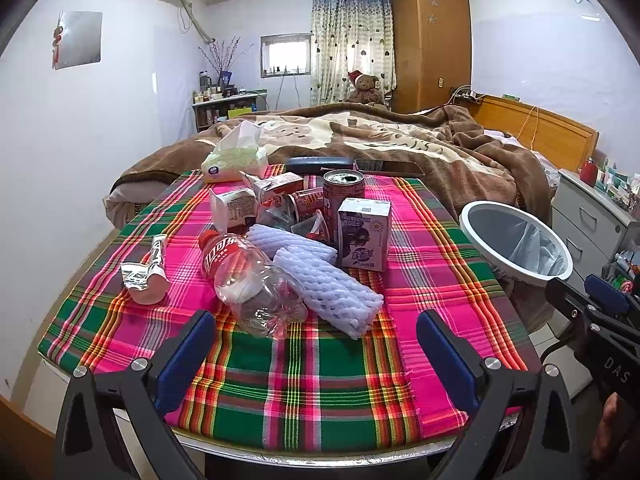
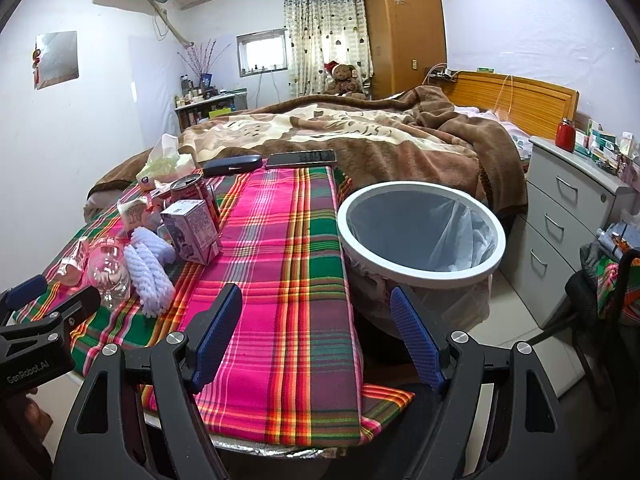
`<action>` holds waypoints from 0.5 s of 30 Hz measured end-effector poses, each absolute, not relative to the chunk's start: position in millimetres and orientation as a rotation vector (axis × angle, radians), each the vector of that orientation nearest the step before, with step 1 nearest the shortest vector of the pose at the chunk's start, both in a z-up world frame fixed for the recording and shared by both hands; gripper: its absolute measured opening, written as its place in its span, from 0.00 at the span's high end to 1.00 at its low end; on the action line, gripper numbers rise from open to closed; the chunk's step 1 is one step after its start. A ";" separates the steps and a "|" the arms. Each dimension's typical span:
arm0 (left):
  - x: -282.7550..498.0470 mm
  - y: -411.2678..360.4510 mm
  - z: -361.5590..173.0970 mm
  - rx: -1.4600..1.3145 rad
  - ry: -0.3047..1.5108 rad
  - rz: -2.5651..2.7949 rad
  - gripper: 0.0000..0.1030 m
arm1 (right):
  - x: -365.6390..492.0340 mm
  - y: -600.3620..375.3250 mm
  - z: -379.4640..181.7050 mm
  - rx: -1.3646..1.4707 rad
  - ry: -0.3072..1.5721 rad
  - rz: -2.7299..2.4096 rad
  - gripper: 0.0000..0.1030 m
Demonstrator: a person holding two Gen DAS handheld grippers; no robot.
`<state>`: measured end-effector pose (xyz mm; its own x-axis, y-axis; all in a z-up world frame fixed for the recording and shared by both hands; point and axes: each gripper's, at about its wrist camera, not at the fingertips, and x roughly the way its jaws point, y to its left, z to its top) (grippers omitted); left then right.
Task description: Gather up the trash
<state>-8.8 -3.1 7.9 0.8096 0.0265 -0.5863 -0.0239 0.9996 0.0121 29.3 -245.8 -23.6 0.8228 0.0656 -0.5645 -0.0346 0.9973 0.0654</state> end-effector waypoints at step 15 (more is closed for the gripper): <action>-9.4 -3.8 8.5 0.000 0.627 0.027 0.01 | 28.8 -246.4 -24.1 0.054 0.600 0.053 0.24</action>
